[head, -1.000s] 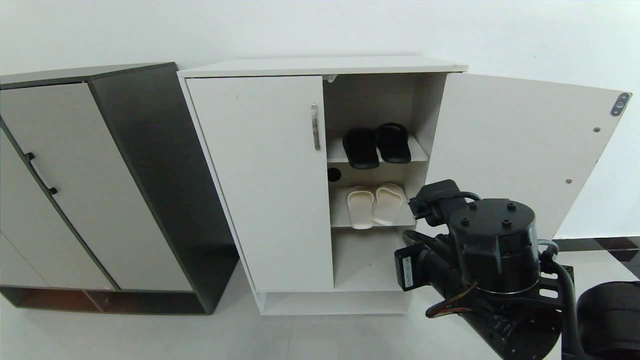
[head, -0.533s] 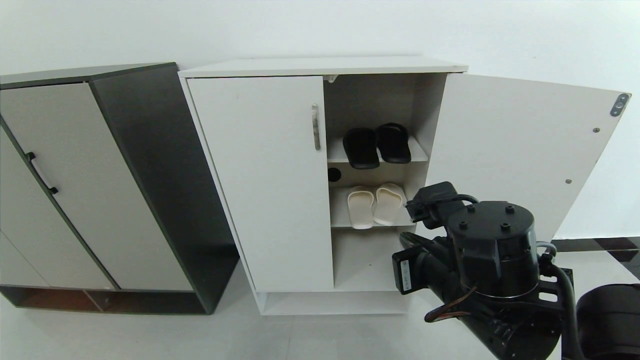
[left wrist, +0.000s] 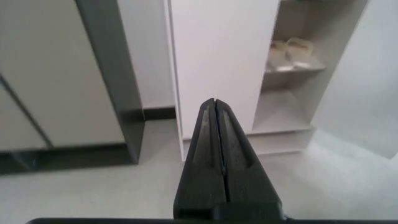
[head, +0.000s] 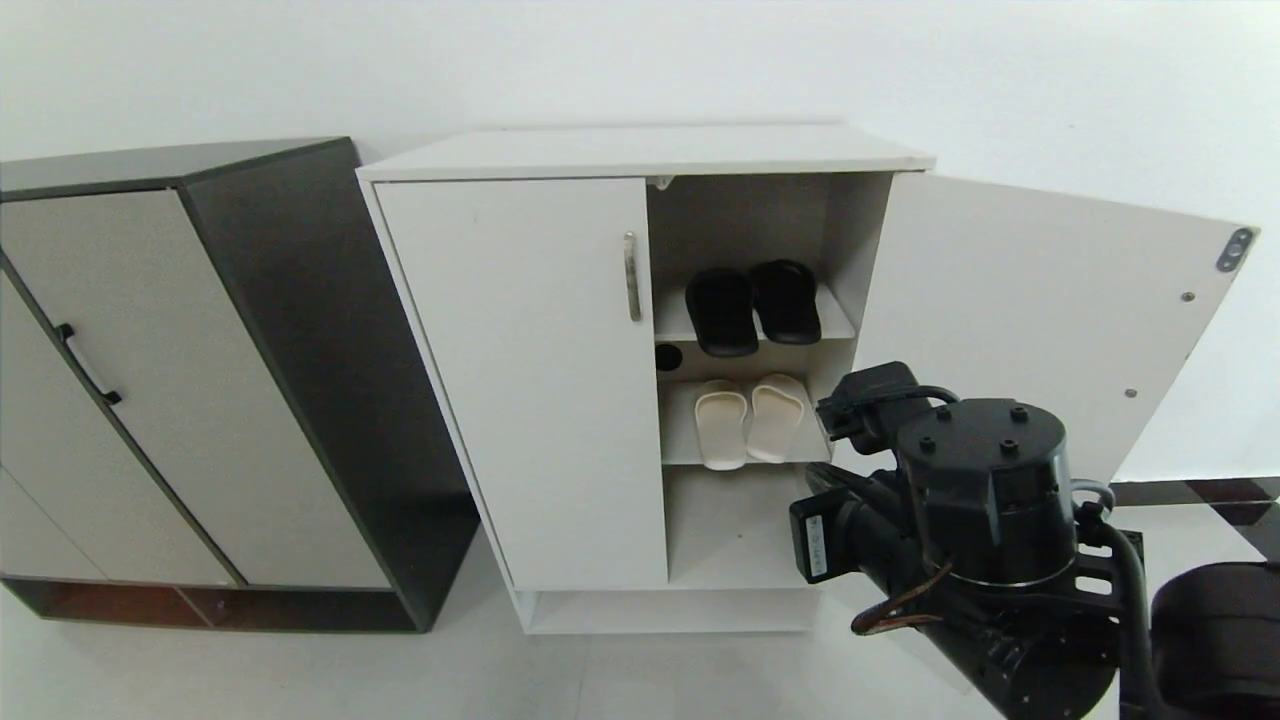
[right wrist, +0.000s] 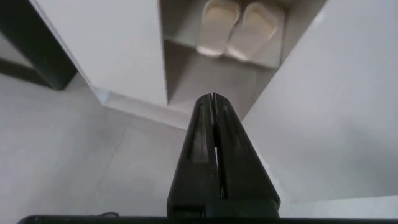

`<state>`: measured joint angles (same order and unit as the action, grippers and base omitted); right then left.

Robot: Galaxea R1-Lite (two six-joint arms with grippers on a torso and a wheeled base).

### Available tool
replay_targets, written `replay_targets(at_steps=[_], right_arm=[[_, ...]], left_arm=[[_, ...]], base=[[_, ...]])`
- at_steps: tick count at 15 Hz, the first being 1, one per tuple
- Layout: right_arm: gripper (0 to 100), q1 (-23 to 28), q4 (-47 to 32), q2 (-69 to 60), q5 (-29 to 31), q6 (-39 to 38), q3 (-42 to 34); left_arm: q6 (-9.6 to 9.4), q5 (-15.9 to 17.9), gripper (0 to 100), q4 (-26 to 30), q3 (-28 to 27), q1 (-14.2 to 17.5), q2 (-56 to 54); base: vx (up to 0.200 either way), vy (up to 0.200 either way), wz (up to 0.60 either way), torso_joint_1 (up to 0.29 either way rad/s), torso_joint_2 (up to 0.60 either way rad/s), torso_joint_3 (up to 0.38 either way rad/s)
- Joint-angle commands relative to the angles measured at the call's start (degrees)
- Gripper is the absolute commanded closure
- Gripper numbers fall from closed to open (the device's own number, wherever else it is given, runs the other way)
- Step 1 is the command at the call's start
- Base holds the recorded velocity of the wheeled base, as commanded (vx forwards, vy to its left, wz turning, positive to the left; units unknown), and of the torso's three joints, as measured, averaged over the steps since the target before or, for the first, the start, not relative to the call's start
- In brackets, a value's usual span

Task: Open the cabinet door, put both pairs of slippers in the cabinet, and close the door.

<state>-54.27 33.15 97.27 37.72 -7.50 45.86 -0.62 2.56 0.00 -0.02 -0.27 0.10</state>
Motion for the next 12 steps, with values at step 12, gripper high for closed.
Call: replay_targets(at_steps=[12], right_arm=[[100, 0.04, 0.08, -0.15, 0.08, 0.38, -0.33]], left_arm=[[0.09, -0.01, 100, 0.09, 0.02, 0.00, -0.01]], base=[[0.000, 0.000, 0.00, 0.126, -0.48, -0.332]])
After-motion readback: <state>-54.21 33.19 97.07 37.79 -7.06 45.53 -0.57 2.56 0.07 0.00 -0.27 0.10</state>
